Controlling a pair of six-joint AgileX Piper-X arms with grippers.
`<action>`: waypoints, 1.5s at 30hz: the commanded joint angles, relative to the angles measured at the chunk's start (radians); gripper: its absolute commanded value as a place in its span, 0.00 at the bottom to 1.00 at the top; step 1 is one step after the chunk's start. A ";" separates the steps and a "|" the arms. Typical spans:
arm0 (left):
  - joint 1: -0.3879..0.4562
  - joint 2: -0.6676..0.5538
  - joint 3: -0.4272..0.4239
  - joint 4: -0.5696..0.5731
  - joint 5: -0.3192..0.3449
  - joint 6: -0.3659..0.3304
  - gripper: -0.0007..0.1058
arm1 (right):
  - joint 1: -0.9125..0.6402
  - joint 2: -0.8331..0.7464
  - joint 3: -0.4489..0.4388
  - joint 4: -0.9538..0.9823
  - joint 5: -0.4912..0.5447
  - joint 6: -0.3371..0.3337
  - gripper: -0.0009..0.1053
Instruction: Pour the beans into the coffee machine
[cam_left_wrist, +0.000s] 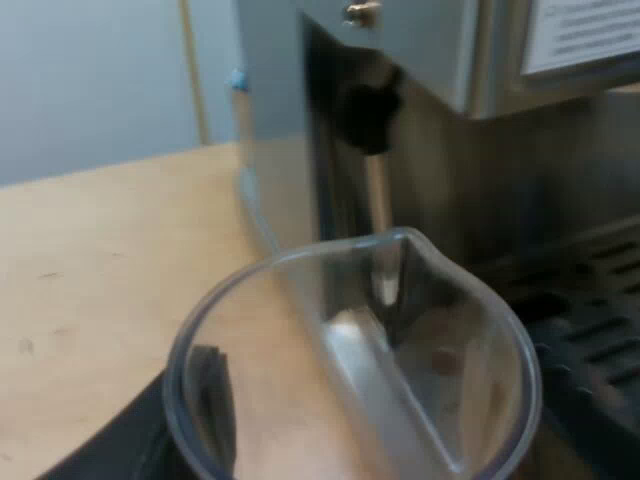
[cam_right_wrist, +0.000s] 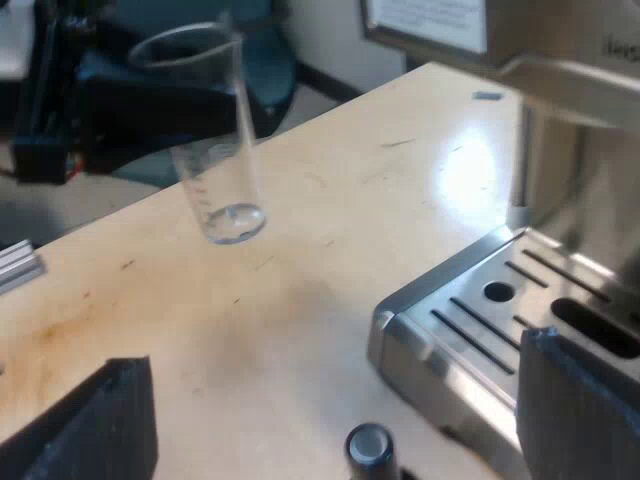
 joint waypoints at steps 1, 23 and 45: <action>0.001 -0.004 0.049 -0.154 -0.048 -0.010 0.36 | 0.002 0.035 -0.002 -0.075 -0.001 -0.010 0.75; 0.001 0.471 0.103 -0.598 -0.107 -0.082 0.36 | 0.013 0.129 -0.002 -0.159 -0.003 -0.010 0.75; 0.001 0.875 -0.035 -0.885 -0.050 -0.070 0.53 | 0.025 0.129 -0.002 -0.159 -0.002 -0.010 0.75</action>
